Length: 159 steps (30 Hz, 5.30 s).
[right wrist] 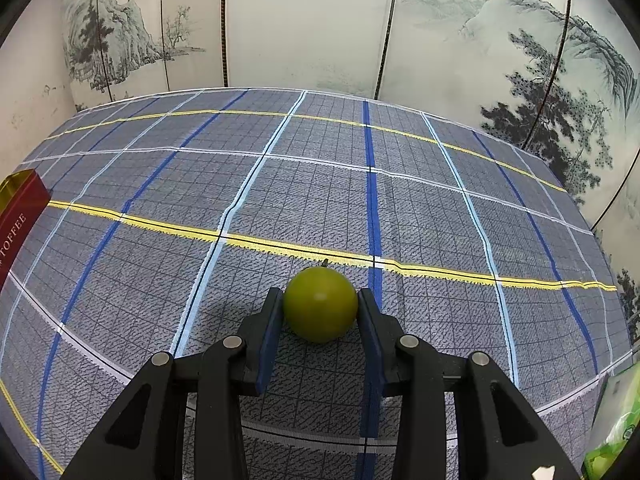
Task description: Organize fruits
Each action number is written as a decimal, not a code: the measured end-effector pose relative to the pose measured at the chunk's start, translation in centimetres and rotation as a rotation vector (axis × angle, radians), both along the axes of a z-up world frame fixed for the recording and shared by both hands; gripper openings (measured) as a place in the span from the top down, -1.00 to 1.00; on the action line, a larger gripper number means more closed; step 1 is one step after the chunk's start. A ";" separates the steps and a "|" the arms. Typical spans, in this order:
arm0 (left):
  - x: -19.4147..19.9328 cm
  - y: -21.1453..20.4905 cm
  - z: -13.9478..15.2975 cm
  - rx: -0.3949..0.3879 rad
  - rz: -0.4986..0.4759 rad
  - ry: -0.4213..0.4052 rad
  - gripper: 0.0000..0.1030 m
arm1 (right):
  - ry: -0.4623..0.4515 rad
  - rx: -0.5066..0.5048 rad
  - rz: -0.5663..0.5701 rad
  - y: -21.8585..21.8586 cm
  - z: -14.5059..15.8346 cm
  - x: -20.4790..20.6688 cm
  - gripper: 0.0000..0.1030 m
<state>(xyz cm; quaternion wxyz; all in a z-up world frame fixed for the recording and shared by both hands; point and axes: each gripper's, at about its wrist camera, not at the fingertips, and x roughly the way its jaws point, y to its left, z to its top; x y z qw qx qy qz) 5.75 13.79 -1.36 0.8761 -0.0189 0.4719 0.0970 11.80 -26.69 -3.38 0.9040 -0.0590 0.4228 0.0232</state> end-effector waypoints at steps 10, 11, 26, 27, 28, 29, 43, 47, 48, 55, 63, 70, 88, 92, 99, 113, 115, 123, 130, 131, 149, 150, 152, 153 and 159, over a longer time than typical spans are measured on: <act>-0.8 -0.4 0.7 0.010 -0.004 -0.032 0.01 | -0.002 -0.004 0.002 0.0 0.1 0.1 0.33; -0.9 -0.4 0.7 0.010 -0.002 -0.035 0.01 | -0.002 -0.005 0.002 0.0 0.1 0.1 0.33; -3.4 -0.2 2.2 -0.018 0.009 -0.085 -0.21 | -0.004 0.035 0.016 0.0 0.3 -0.5 0.34; -3.6 -0.3 2.3 -0.015 0.008 -0.088 -0.23 | -0.005 0.037 0.017 0.1 0.4 -0.6 0.34; -3.8 -0.3 2.5 -0.012 0.006 -0.093 -0.24 | -0.007 0.040 0.019 0.2 0.6 -0.8 0.34; -3.9 -0.3 2.5 -0.010 0.006 -0.095 -0.25 | -0.009 0.042 0.020 0.3 0.7 -0.9 0.34; -5.3 -0.6 3.2 0.000 -0.004 -0.121 -0.27 | -0.031 0.080 0.133 5.6 3.7 -3.7 0.34; -6.0 -0.1 3.4 -0.010 0.012 -0.127 -0.27 | -0.033 0.096 0.198 8.3 4.6 -4.6 0.34; -6.2 0.1 3.5 -0.013 0.019 -0.130 -0.27 | -0.035 0.096 0.211 8.8 4.7 -4.7 0.34; -7.3 1.9 4.1 0.000 0.075 -0.146 -0.27 | -0.048 0.115 0.348 14.5 6.3 -6.3 0.34; -8.8 4.8 4.8 0.032 0.141 -0.158 -0.27 | -0.055 0.159 0.509 21.5 7.9 -7.8 0.34; -10.1 6.8 4.2 0.023 0.177 -0.142 -0.27 | -0.030 0.191 0.628 27.8 7.8 -8.8 0.34; -11.9 9.3 2.6 0.000 0.212 -0.101 -0.27 | 0.037 0.128 0.738 37.5 4.5 -9.0 0.34; -12.2 9.7 2.4 0.000 0.216 -0.095 -0.27 | 0.036 0.113 0.737 38.0 3.9 -9.0 0.34; -12.4 9.8 2.1 -0.005 0.215 -0.088 -0.27 | 0.037 0.088 0.735 38.5 3.2 -9.2 0.33; -12.5 8.5 2.1 -0.003 0.200 -0.085 -0.27 | 0.041 0.088 0.732 38.6 2.8 -9.8 0.20; -12.5 8.2 2.2 -0.002 0.198 -0.086 -0.28 | 0.034 0.092 0.730 38.6 3.0 -10.1 0.14; -12.8 7.3 2.8 -0.003 0.191 -0.099 -0.27 | 0.011 0.118 0.724 37.6 4.6 -11.0 -0.22; -13.2 6.3 3.4 0.003 0.180 -0.111 -0.28 | -0.040 0.126 0.641 35.3 6.5 -12.0 -0.92; -13.3 6.1 3.5 0.005 0.180 -0.113 -0.28 | -0.043 0.125 0.629 34.9 6.7 -12.1 -0.93; -14.5 3.6 3.8 0.024 0.187 -0.122 -0.28 | 0.036 0.099 0.476 30.7 5.5 -14.5 -0.99; -14.5 3.5 3.7 0.024 0.188 -0.121 -0.28 | 0.037 0.099 0.472 30.7 5.5 -14.6 -0.99; -14.5 3.4 3.7 0.024 0.187 -0.121 -0.28 | 0.037 0.100 0.464 30.7 5.4 -14.9 -0.99; -14.6 3.3 3.6 0.024 0.185 -0.120 -0.28 | 0.041 0.096 0.459 30.6 5.3 -15.0 -0.99; -14.6 2.8 3.4 0.022 0.181 -0.117 -0.28 | 0.061 0.071 0.438 30.7 4.4 -15.2 -0.99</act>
